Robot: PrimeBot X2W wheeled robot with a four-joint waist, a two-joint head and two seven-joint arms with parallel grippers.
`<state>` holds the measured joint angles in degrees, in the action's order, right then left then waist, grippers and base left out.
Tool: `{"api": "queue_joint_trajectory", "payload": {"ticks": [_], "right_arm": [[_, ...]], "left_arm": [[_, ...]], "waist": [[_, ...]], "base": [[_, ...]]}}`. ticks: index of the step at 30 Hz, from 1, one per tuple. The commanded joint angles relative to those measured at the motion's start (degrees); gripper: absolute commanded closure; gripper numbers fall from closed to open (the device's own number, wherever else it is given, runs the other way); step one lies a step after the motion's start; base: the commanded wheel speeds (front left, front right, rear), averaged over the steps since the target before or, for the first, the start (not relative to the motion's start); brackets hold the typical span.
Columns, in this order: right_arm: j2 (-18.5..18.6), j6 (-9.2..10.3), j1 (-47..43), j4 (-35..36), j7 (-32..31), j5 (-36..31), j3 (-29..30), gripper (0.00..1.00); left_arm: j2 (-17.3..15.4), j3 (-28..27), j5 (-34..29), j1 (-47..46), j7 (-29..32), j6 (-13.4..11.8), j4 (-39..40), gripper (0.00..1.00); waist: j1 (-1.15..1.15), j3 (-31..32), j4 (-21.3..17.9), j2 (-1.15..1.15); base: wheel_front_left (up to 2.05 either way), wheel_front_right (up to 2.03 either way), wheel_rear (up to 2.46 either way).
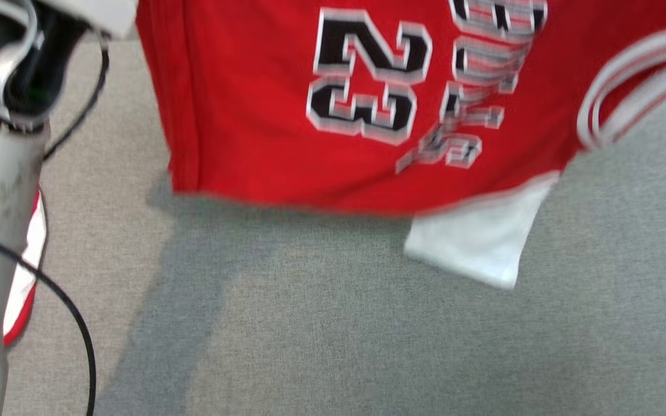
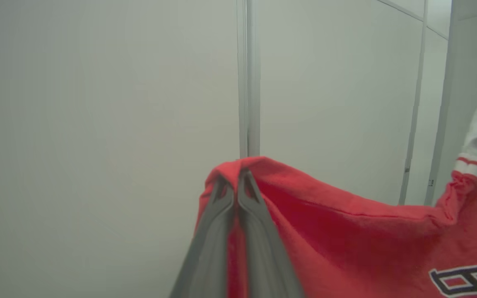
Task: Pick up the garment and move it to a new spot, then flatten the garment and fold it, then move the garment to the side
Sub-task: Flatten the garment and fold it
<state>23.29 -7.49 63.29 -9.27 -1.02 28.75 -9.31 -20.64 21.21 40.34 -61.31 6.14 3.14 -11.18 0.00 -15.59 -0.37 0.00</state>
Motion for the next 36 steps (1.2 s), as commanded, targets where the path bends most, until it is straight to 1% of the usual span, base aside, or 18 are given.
{"api": "queue_joint_trajectory", "payload": {"ticks": [1, 3, 5, 7, 8, 10, 12, 15, 18, 20, 22, 23, 24, 27, 28, 31, 32, 36], "right_arm": [[-0.24, 0.00, 3.12, -2.91, 1.53, 0.65, -1.24, 1.00], [-0.40, 0.00, 8.33, -9.07, 3.90, 0.35, -3.38, 1.00], [-1.50, 0.00, 13.23, -15.49, 6.73, 0.60, -4.57, 1.00], [-3.81, 0.00, 17.24, -21.92, 9.78, 2.18, -4.16, 1.00], [-4.36, -0.01, 19.36, -24.70, 11.04, 1.57, -4.73, 1.00], [-6.35, 0.00, 22.28, -30.82, 12.32, 2.40, -5.10, 1.00], [-7.95, 0.00, 23.78, -36.57, 12.65, 2.60, -5.92, 1.00], [-9.99, 0.00, 26.42, -42.90, 11.92, 4.26, -7.07, 1.00], [-10.86, 0.00, 26.12, -45.67, 11.57, 6.00, -9.67, 1.00], [-10.35, 0.00, 23.79, -45.49, 10.94, 7.50, -12.61, 1.00], [-9.37, 0.00, 21.26, -43.47, 11.48, 10.81, -14.70, 1.00], [-8.87, -0.04, 19.23, -41.99, 11.49, 12.02, -16.33, 1.00], [-7.60, 0.00, 16.56, -40.69, 12.01, 13.70, -17.51, 1.00], [-4.43, 0.00, 8.07, -34.96, 13.35, 18.98, -20.58, 1.00], [-4.43, 0.00, 8.07, -34.96, 13.35, 18.98, -20.58, 1.00], [-1.30, 0.00, -2.78, -28.97, 14.87, 23.80, -22.37, 1.00], [-0.30, 0.00, -6.80, -27.27, 15.31, 25.05, -22.55, 1.00], [2.06, 0.00, -22.37, -19.54, 16.14, 29.75, -22.37, 1.00]], "left_arm": [[0.79, -0.07, -0.22, -2.91, -1.30, 0.74, -3.26, 1.00], [1.61, 0.60, -1.34, -7.52, -3.36, 1.88, -9.81, 1.00], [2.59, 1.00, -2.12, -11.61, -5.89, 2.63, -16.64, 1.00], [2.97, 1.79, -3.19, -15.08, -8.59, 3.32, -22.71, 1.00], [2.96, 2.18, -3.69, -16.88, -9.90, 3.49, -25.50, 1.00], [3.05, 3.17, -4.26, -19.40, -11.91, 3.88, -30.71, 1.00], [3.38, 4.05, -3.65, -20.16, -12.38, 4.18, -35.94, 1.00], [3.78, 5.55, -3.02, -22.17, -13.03, 4.31, -41.03, 1.00], [5.33, 8.20, -0.77, -21.25, -14.39, 4.30, -42.30, 1.00], [6.02, 9.97, 1.64, -18.88, -14.95, 4.32, -42.37, 1.00], [6.29, 12.35, 3.19, -16.45, -15.45, 4.32, -41.73, 1.00], [6.15, 12.57, 4.76, -14.68, -16.43, 4.28, -41.53, 1.00], [6.72, 13.52, 5.75, -12.18, -17.01, 4.29, -40.93, 1.00], [6.69, 15.32, 8.47, -5.26, -19.19, 4.32, -39.09, 1.00], [6.69, 15.32, 8.47, -5.26, -19.19, 4.32, -39.09, 1.00], [6.27, 15.35, 11.52, 3.44, -20.63, 4.33, -36.73, 1.00], [6.20, 15.84, 11.53, 6.39, -20.90, 4.33, -35.55, 1.00], [4.07, 15.65, 12.47, 16.99, -21.22, 4.33, -29.64, 1.00]], "waist": [[0.00, -2.27, 0.15, 0.00], [0.00, -3.36, 0.23, 0.00], [0.00, -4.17, 0.22, 0.00], [0.00, -4.51, -0.04, 0.00], [0.00, -4.78, -0.30, 0.00], [0.00, -5.42, -0.80, 0.00], [0.00, -5.68, -1.18, 0.00], [0.00, -7.01, -1.57, 0.00], [0.00, -8.96, -1.28, 0.00], [0.00, -9.81, -0.74, 0.00], [0.00, -11.08, -0.21, 0.00], [0.00, -11.55, -0.23, 0.00], [0.00, -11.52, 0.20, 0.00], [0.00, -11.36, 0.78, 0.00], [0.00, -11.36, 0.78, 0.00], [0.00, -9.77, 0.74, 0.00], [0.00, -8.99, 0.90, 0.00], [0.00, -6.45, 0.83, 0.00]], "base": [[0.00, 0.00, 0.00], [0.00, 0.00, 0.00], [0.00, 0.00, 0.00], [0.00, 0.00, 0.00], [0.00, 0.00, 0.00], [0.00, 0.00, 0.00], [0.00, 0.00, 0.00], [0.00, 0.00, 0.00], [0.00, 0.00, 0.00], [0.00, 0.00, 0.00], [0.00, 0.00, 0.00], [0.00, 0.00, 0.00], [0.00, 0.00, 0.00], [0.00, 0.00, 0.00], [0.00, 0.00, 0.00], [0.00, 0.00, 0.00], [0.00, 0.00, 0.00], [0.00, 0.00, 0.00]]}}
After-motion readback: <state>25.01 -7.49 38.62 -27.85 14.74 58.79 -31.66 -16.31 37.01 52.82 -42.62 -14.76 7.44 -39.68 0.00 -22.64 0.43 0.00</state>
